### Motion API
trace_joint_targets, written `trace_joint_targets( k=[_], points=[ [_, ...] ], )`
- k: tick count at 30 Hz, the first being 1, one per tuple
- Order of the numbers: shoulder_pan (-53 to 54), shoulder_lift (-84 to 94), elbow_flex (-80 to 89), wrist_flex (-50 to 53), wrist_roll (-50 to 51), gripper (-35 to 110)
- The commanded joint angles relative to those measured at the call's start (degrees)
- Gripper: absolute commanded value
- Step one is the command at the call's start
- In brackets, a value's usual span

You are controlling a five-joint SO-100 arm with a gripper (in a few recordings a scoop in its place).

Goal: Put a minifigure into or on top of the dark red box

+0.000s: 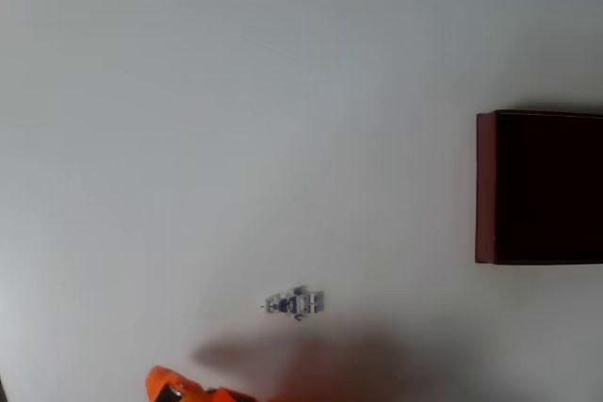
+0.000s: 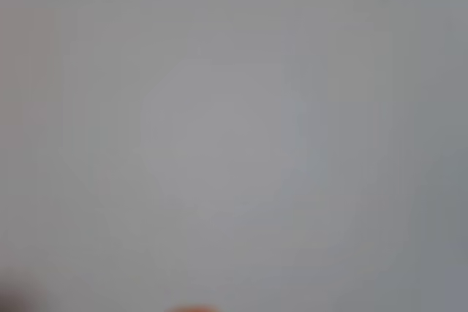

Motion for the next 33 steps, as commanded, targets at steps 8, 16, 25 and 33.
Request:
trace_joint_targets(
  k=[8,16,25,33],
  points=[
    [-1.0,0.9,-1.1,0.0,-0.4,0],
    [-0.2,0.9,-1.1,0.0,0.5,0],
    [4.7,0.9,-2.5,2.5,10.8,13],
    [7.8,0.9,-11.2,0.7,16.4,20]
  ],
)
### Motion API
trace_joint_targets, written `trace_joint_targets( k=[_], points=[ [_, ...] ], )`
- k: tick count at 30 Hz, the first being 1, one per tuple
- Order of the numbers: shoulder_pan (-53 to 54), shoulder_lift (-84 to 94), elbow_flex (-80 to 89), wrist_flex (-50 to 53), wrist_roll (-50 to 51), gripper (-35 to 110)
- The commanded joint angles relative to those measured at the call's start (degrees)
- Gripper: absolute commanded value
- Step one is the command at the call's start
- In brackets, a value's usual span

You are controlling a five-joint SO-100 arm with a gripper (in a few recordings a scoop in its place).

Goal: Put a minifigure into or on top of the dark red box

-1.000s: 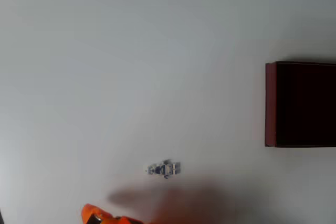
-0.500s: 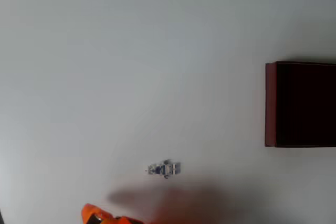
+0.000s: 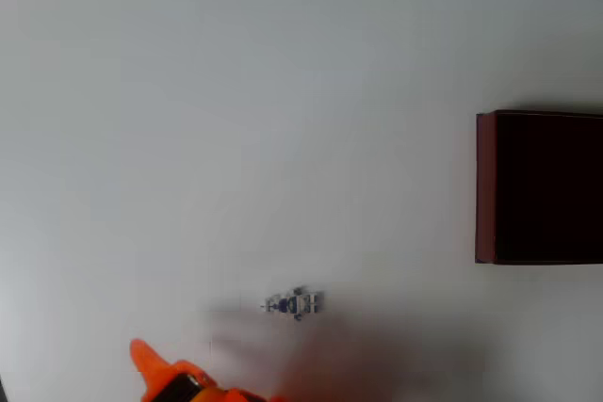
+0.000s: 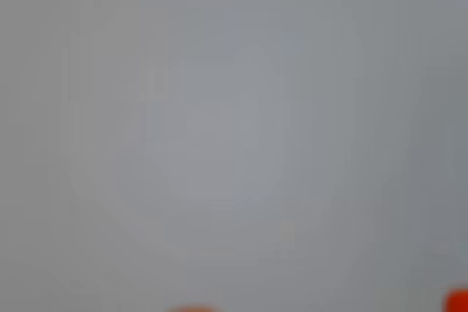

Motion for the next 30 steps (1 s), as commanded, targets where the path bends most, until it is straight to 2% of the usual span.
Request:
trace_joint_targets(
  k=[1,7,14,22,27,30],
  points=[
    [2.5,0.8,-5.0,0.8,4.4,20],
    [9.3,0.7,-8.0,6.3,11.1,25],
    [15.4,-1.1,-9.8,9.5,5.5,26],
    [19.3,-33.7,-15.4,-3.2,0.0,26],
    [23.2,-39.9,-20.3,-2.8,-0.8,27],
    [21.6,-43.2,-26.0,1.2,5.5,29]
  ],
)
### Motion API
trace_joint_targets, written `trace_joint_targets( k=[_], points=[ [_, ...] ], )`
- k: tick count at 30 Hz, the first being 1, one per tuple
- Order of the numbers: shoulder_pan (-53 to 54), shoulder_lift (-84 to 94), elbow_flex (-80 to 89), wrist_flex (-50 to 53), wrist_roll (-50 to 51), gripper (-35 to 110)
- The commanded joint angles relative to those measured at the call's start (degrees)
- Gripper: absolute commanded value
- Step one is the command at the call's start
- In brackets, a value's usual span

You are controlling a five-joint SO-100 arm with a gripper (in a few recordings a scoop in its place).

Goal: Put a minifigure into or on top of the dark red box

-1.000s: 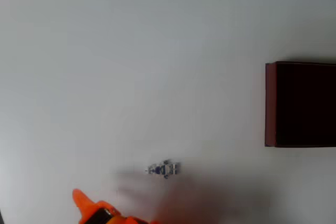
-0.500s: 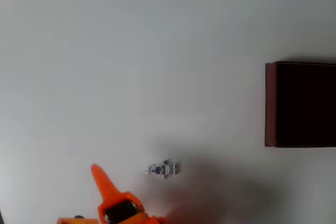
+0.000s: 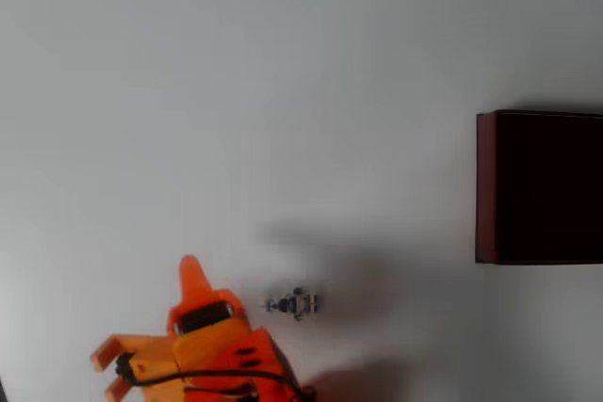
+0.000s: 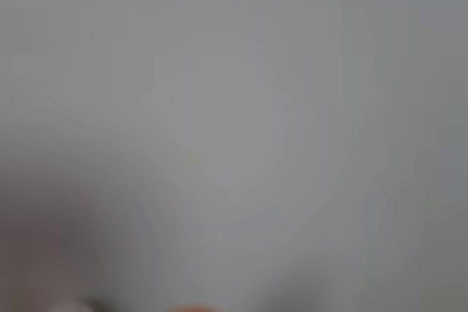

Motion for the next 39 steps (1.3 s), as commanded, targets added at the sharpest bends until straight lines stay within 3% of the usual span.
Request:
trace_joint_targets(
  k=[1,7,13,16,24,28,33,39],
  points=[
    [-1.6,-3.7,-8.5,5.4,7.6,29],
    [-2.5,-11.4,-14.6,15.9,26.4,32],
    [-8.4,-8.6,-14.1,19.3,45.6,34],
    [-12.0,-7.1,-12.9,17.9,48.2,34],
    [-11.4,-19.9,-6.2,4.9,36.6,34],
    [-9.6,-16.7,-2.5,0.4,34.0,33],
    [-2.7,-9.3,0.8,1.2,28.7,34],
    [4.7,-20.5,-2.9,0.8,25.0,33]
  ],
)
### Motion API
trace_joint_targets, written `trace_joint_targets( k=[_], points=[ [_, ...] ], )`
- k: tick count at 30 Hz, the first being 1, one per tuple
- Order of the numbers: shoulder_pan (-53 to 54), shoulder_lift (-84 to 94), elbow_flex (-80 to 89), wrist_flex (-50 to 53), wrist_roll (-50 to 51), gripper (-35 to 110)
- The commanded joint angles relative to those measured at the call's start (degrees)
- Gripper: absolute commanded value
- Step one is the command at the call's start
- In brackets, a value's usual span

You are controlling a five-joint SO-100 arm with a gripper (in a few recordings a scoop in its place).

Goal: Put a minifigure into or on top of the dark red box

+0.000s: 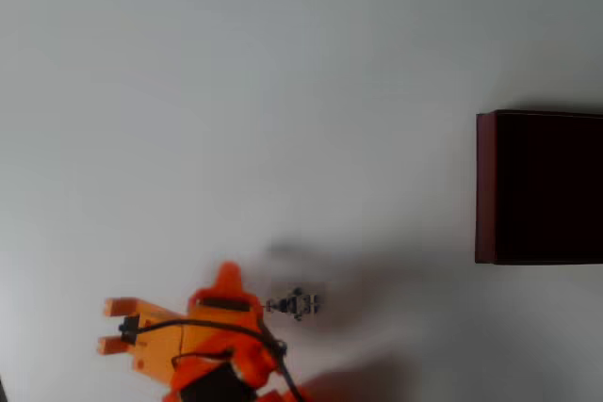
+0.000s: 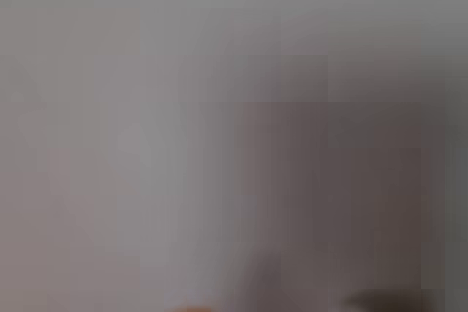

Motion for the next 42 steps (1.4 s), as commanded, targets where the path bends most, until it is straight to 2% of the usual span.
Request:
trace_joint_targets(
  k=[1,12,21,35,42],
  points=[
    [2.7,-5.6,-3.1,-1.6,-1.0,33],
    [3.8,-13.8,-3.7,-5.5,-1.7,32],
    [4.7,-21.1,-6.4,-4.8,0.9,31],
    [6.8,-11.2,0.4,-4.2,2.5,31],
    [3.1,8.3,10.1,-4.4,-0.9,31]
  ],
)
